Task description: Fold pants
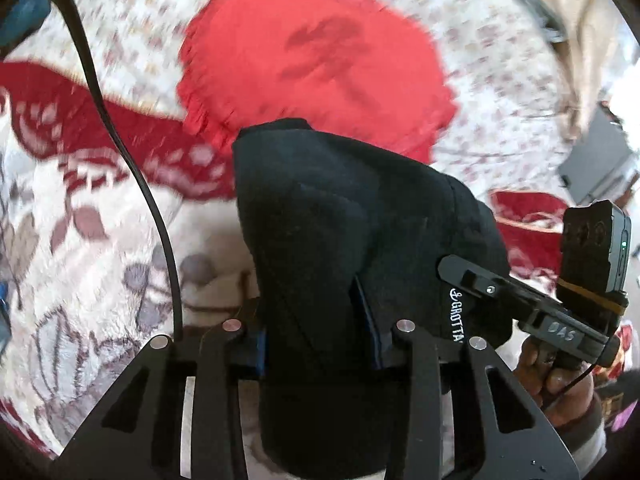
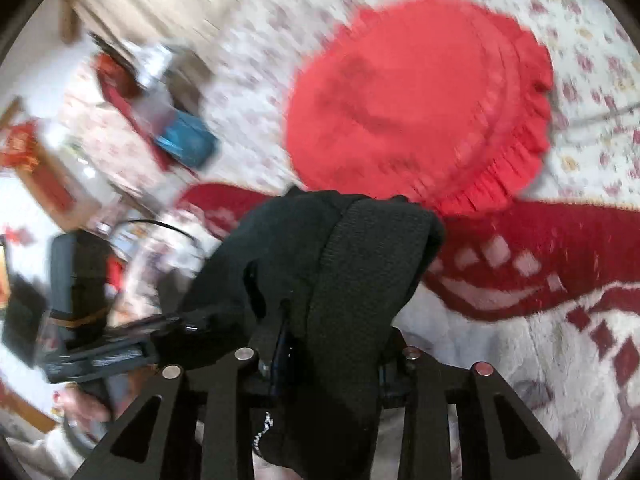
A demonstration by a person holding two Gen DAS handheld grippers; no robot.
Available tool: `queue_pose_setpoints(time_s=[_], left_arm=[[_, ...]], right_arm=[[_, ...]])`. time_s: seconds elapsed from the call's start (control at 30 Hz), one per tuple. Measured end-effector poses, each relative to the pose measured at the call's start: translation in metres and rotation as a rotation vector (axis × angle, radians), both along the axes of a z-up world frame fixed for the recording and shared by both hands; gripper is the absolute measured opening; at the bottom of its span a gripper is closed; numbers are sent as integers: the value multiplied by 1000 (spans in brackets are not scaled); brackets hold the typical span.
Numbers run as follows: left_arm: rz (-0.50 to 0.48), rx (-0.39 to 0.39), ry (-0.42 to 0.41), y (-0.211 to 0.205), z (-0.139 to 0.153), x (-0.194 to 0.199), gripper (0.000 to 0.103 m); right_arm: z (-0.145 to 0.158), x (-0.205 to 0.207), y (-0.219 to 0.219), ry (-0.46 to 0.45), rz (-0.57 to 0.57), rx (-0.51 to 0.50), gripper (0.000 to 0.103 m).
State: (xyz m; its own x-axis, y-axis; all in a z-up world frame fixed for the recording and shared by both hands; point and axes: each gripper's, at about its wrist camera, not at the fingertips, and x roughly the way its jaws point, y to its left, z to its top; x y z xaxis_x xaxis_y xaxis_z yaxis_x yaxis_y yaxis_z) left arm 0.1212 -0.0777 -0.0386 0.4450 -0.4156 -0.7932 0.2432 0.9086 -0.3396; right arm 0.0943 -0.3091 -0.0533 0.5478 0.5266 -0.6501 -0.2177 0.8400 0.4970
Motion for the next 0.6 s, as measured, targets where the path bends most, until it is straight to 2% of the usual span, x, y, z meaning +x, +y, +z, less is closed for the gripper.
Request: queue_pose_setpoints(time_s=[0.03,0.07,0.13,0.2,0.33,0.47,0.6], left_arm=[[20,47,43,0,-17,7,41],[32,70,57,0,-24,11,54],[57,36,53,9,-30,10,59],[54,37,51,13,-27,7,59],[67,115,1,13,-9,-2,59],[73,176,-56,2,0,-10,59],[72,213,-50,-3,-10,-12,59]], right_arm=[[-12,6,2,45,-20,-59,38],[-26,9,3,97,-50,-138,44],[-29,3,-3,90,-61,-106,46],[-21,-6,-13,88,-98,-113,49],[7,-17,-23,28,-134,-156,49],[31,-11,-5,-53,-73,-154,49],[28,-4,21,-72,-18,-246,49]])
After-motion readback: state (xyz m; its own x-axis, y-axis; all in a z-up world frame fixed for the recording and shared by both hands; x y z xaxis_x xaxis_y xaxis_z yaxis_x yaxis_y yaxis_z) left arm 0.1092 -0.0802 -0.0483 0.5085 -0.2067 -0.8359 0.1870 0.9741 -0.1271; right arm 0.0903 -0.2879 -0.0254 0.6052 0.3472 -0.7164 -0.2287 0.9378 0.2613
